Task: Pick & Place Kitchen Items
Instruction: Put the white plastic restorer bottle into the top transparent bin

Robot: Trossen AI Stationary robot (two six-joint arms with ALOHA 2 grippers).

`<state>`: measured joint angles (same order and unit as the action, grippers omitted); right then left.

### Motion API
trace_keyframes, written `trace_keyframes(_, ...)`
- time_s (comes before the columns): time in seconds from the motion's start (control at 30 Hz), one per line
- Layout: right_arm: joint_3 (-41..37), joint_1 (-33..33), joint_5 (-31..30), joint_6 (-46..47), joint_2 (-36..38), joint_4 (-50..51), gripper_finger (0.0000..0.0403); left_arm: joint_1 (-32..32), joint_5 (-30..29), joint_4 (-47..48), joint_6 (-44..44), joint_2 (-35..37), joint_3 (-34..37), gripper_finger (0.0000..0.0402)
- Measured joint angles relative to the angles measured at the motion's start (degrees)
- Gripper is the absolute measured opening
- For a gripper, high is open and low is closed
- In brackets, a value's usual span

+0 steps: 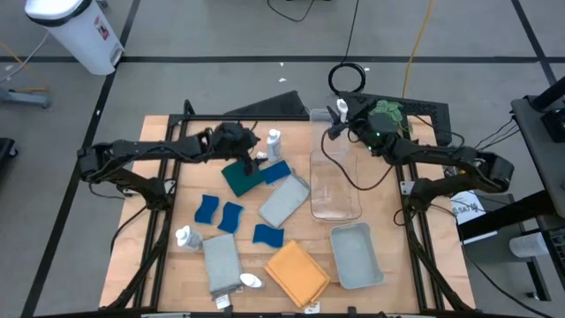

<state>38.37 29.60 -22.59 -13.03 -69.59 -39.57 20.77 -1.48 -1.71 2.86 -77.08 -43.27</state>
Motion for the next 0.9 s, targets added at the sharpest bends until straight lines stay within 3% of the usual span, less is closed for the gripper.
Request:
trace_keyframes(0.17,0.0,-2.2,0.0,-0.3,0.9,0.1,0.0242,-0.8,-7.8,-15.8,-4.3,-0.6,10.6,0.0379)
trace_keyframes(0.37,0.0,-2.5,0.0,0.4,0.8,0.9,0.0243,-0.9,-7.7,-36.7,-4.0,-6.6,18.4,0.0379)
trace_keyframes(0.67,0.0,-4.1,0.1,0.0,0.8,0.9,0.0238,-1.0,-8.2,-45.9,-2.1,-20.7,12.6,0.0379)
trace_keyframes(0.9,0.0,-4.7,0.1,-0.1,0.8,1.1,0.0237,-0.9,-11.1,-46.3,-1.9,-26.4,6.3,0.0379)
